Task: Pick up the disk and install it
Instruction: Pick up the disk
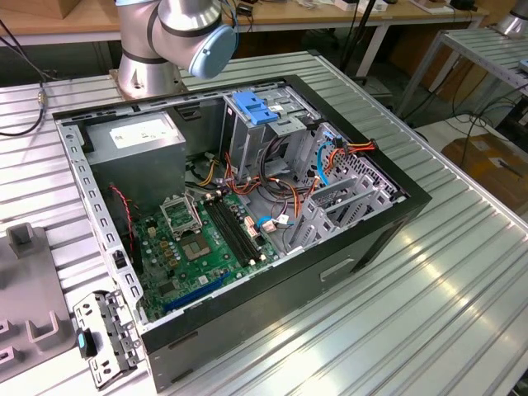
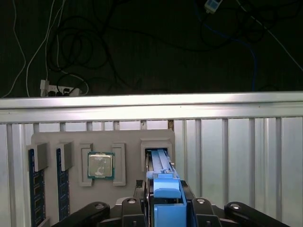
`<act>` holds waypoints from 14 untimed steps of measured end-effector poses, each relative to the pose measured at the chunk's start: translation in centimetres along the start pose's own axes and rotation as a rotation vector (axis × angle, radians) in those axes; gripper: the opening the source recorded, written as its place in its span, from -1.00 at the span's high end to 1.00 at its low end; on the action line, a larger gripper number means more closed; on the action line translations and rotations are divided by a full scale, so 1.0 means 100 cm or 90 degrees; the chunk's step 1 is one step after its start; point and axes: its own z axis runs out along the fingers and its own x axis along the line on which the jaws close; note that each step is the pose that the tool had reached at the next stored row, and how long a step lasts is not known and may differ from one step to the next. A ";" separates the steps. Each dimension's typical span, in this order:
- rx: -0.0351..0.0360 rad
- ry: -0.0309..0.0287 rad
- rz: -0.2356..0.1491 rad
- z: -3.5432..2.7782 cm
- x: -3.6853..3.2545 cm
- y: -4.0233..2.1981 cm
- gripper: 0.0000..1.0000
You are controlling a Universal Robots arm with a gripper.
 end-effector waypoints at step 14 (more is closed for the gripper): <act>0.0002 -0.0004 0.000 0.0006 0.0000 0.0000 0.26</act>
